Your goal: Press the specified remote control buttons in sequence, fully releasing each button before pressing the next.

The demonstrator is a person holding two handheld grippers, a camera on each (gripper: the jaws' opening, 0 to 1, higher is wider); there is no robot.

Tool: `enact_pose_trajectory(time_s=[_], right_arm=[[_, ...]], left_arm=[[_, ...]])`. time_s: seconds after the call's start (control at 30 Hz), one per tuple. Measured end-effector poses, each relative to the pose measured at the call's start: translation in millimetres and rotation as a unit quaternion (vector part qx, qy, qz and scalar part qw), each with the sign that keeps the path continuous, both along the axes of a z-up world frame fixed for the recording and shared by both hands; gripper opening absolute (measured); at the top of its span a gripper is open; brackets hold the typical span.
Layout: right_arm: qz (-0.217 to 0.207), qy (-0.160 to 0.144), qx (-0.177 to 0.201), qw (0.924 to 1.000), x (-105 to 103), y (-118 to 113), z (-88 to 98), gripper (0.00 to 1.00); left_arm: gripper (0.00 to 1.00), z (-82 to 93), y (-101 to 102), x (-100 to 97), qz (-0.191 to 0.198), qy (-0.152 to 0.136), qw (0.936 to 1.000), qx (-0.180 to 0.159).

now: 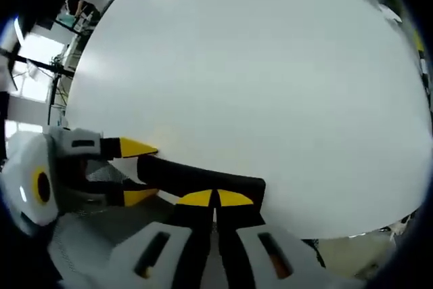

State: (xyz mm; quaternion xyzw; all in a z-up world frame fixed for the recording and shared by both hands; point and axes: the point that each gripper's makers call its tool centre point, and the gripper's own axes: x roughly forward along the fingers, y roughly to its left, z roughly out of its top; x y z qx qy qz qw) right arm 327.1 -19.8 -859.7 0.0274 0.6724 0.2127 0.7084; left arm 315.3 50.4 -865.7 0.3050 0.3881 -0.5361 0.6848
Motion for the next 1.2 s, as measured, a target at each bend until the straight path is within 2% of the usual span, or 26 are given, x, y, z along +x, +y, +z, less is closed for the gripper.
enact_pose_trajectory(time_s=[0.17, 0.23, 0.4, 0.53, 0.6, 1.0, 1.2], right_arm=[[0.025, -0.020, -0.011, 0.9994, 1, 0, -1.0, 0.00], [0.052, -0.033, -0.014, 0.9980, 1, -1, -0.8, 0.00], [0.058, -0.041, -0.025, 0.9971, 1, 0, -0.8, 0.00], [0.048, -0.038, -0.018, 0.9980, 1, -2, -0.8, 0.00], [0.044, -0.035, -0.017, 0.9983, 0, -1, -0.6, 0.00], [0.039, -0.019, -0.023, 0.9988, -1, -1, 0.8, 0.00], [0.024, -0.031, 0.019, 0.9990, 5, 9, 5.9, 0.00]], left_arm=[[0.28, 0.0, 0, 0.0, -0.001, 0.000, 1.0000, 0.000], [0.28, -0.1, 0, 0.0, -0.001, 0.000, 1.0000, 0.001], [0.28, -0.1, 0, -0.2, -0.003, 0.000, 1.0000, 0.001], [0.27, 0.3, -1, -0.8, -0.006, -0.002, 1.0000, 0.000], [0.25, 0.4, -2, -2.8, -0.023, -0.009, 0.9997, -0.001], [0.24, 0.7, -3, -3.2, -0.024, -0.009, 0.9997, -0.001], [0.24, 0.6, -3, -3.2, -0.025, -0.010, 0.9996, 0.000]])
